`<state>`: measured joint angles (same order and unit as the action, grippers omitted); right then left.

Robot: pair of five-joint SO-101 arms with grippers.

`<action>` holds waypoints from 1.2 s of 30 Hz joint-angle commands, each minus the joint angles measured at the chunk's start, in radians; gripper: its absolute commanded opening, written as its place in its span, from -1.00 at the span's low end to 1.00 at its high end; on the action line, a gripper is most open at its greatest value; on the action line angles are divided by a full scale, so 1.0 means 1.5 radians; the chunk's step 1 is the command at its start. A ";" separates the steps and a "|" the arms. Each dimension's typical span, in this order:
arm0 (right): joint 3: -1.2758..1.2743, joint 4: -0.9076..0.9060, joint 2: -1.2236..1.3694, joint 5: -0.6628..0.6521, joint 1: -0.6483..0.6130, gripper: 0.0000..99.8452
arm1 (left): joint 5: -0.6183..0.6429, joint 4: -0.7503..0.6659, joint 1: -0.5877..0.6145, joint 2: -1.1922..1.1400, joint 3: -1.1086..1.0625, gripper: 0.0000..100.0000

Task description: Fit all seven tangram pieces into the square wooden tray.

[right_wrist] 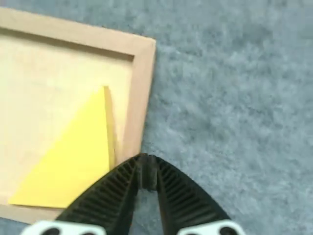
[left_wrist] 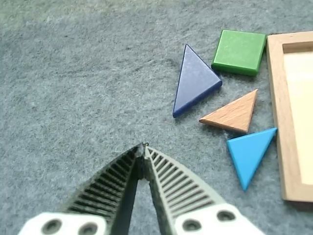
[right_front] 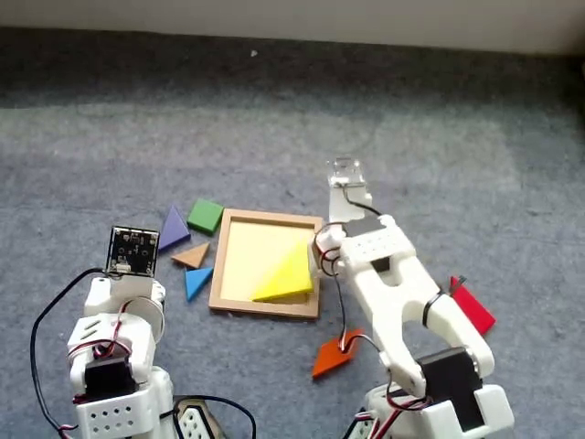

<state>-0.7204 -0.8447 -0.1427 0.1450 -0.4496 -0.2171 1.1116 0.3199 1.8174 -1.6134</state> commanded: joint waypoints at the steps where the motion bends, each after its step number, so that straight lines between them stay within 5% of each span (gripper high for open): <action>1: 0.055 0.013 -0.002 0.006 -0.026 -0.99 | -0.006 -0.013 0.007 0.002 0.005 -0.98; 36: 0.199 0.055 0.166 0.005 -0.146 -0.99 | -0.006 -0.013 0.006 0.002 0.005 -0.98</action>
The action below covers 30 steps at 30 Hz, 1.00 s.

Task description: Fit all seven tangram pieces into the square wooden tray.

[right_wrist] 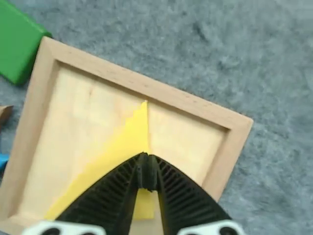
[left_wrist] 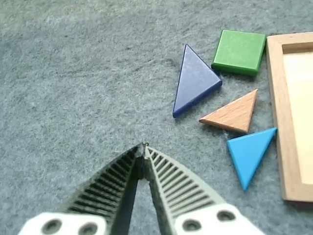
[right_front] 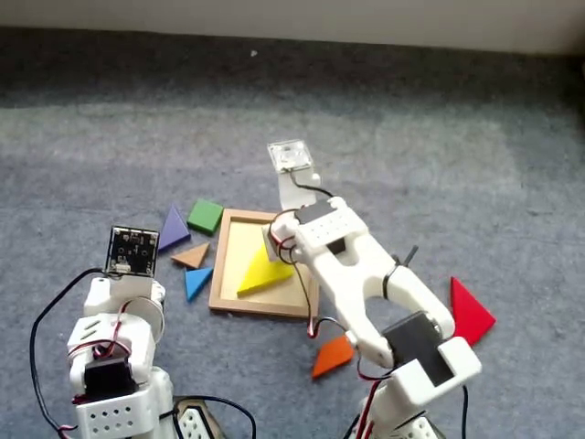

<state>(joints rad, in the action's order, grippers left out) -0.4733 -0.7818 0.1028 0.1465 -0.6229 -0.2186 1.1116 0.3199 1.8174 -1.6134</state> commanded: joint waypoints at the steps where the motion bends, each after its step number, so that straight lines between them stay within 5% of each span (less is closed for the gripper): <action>1: 0.046 0.013 0.005 0.004 -0.040 -0.99 | -0.005 -0.013 0.006 0.002 0.005 -0.98; 20: 0.160 -0.034 -0.007 0.005 -0.109 -0.99 | -0.005 -0.013 0.007 0.002 0.005 -0.98; 30: 0.156 -0.132 -0.008 0.004 -0.004 -0.99 | -0.005 -0.013 0.009 0.002 0.008 -0.98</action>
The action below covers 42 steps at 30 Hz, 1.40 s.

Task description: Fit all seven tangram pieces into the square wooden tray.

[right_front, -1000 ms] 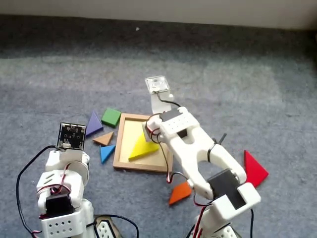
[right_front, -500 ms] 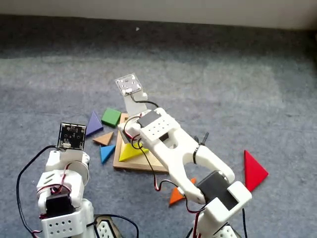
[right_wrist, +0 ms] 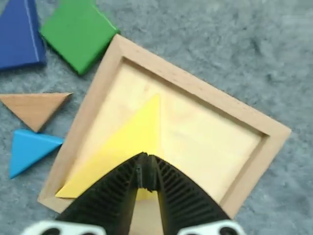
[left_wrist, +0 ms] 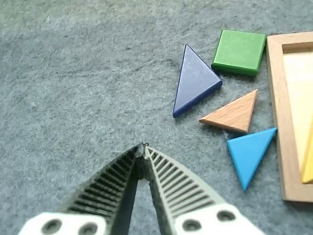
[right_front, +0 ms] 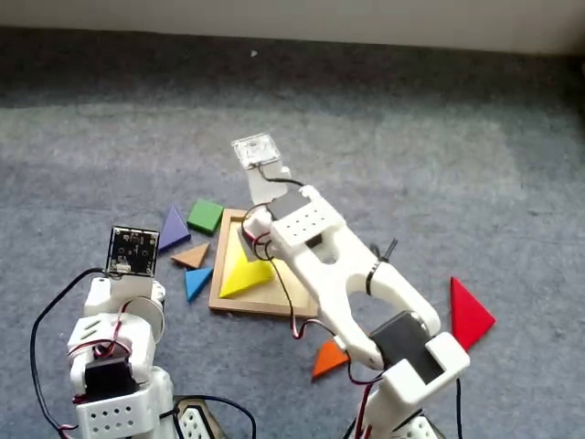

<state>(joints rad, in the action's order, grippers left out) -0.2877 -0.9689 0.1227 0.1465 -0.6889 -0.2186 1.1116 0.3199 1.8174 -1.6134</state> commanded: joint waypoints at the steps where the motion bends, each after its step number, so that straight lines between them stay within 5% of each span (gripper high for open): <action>1: 0.032 -0.007 -0.020 0.003 0.050 -0.99 | -0.005 -0.013 0.010 0.002 0.009 -0.98; 8: 0.024 0.085 0.071 0.001 0.055 -0.99 | -0.005 -0.013 0.010 0.003 0.010 -0.98; 29: 0.132 0.082 0.132 0.004 -0.063 -0.99 | -0.005 -0.013 0.010 0.003 0.010 -0.98; 42: 0.068 -0.078 -0.181 0.005 0.055 -0.99 | -0.005 -0.014 0.009 0.003 0.009 -0.98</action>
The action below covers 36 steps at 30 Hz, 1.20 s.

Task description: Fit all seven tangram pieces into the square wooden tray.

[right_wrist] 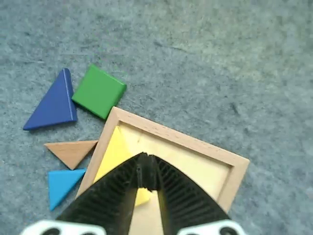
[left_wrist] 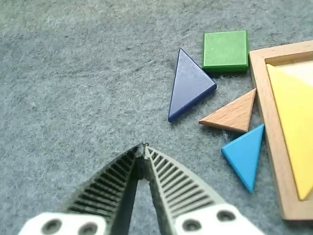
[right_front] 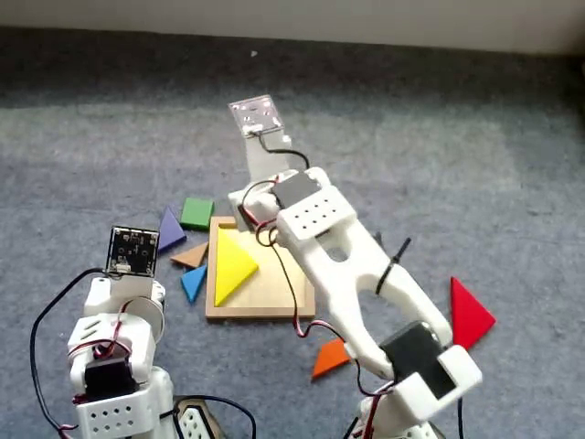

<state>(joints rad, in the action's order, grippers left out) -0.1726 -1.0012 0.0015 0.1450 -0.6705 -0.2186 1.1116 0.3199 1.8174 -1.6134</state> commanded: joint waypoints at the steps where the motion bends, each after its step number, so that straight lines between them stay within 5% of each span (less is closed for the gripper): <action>1: -0.020 -0.084 -0.125 0.006 0.062 -0.99 | -0.005 -0.014 0.009 0.003 0.009 -0.98; 10: -0.137 -0.285 -0.310 0.001 0.279 -0.97 | -0.005 -0.014 0.009 0.003 0.008 -0.98; 17: -0.331 -0.304 -0.395 -0.114 0.422 -0.62 | -0.005 -0.014 0.009 0.003 0.006 -0.98; 28: -0.519 -0.084 -0.423 -0.229 0.641 -0.45 | -0.005 -0.014 0.007 0.003 0.005 -0.98; 36: -0.526 0.013 -0.286 -0.237 0.703 -0.39 | -0.005 -0.014 0.008 0.003 0.005 -0.98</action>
<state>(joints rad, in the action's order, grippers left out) -0.9643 -1.0426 -0.4879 -0.2002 0.3590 -0.2186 1.1116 0.3199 1.8174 -1.6134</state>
